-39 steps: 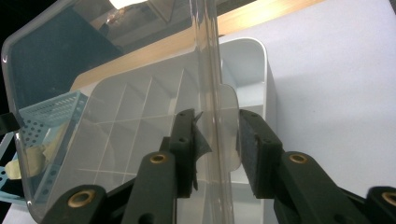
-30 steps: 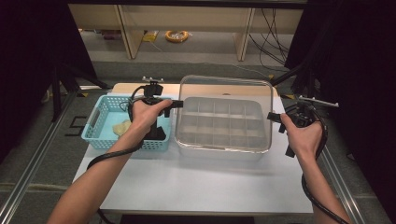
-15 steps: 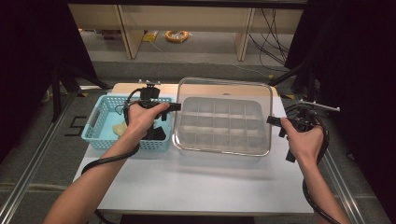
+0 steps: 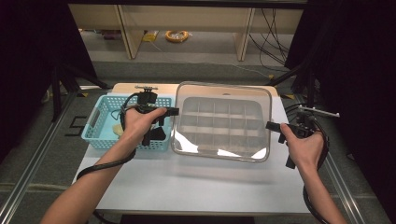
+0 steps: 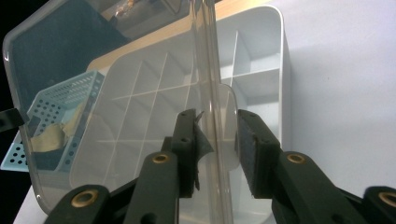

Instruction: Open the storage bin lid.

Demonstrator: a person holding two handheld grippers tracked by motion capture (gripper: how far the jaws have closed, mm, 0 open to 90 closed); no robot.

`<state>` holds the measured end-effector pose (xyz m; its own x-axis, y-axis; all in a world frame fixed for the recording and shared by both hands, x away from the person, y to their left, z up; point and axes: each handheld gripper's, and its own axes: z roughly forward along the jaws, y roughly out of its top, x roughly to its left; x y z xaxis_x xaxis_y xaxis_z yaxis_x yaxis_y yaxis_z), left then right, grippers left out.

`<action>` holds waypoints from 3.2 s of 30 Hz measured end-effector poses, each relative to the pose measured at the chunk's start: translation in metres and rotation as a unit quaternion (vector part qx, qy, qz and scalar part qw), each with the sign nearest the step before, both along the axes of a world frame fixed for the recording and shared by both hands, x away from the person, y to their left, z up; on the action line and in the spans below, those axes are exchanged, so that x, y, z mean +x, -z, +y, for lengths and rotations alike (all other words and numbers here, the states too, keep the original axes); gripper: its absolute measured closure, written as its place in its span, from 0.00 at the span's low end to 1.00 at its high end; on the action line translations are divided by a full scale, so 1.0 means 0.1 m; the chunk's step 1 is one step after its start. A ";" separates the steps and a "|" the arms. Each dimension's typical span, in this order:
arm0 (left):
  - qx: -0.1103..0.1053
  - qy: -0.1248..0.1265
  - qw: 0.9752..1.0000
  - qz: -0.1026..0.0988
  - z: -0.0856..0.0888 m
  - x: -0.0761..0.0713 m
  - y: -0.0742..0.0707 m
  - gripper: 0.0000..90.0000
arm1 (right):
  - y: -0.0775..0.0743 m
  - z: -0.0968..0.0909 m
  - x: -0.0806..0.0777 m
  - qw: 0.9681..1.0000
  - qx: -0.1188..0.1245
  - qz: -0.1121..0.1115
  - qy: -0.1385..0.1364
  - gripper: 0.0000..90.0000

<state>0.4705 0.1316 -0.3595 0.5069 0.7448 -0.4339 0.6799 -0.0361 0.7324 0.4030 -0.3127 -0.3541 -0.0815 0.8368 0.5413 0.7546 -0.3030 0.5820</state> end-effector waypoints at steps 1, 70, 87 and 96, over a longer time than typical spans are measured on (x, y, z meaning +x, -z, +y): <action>0.001 0.001 1.000 0.001 0.00 -0.01 0.01 0.77 | 0.02 0.00 -0.02 1.000 0.005 0.002 -0.001 0.78; 0.012 0.034 0.999 0.014 -0.07 -0.28 0.25 0.80 | 0.37 -0.12 -0.36 1.000 -0.003 0.018 -0.018 0.78; 0.016 0.044 0.999 0.020 -0.11 -0.41 0.37 0.80 | 0.43 -0.16 -0.51 1.000 -0.013 0.020 -0.018 0.78; 0.016 0.045 0.999 0.026 -0.11 -0.43 0.39 0.80 | 0.45 -0.16 -0.52 0.999 -0.016 0.022 -0.019 0.78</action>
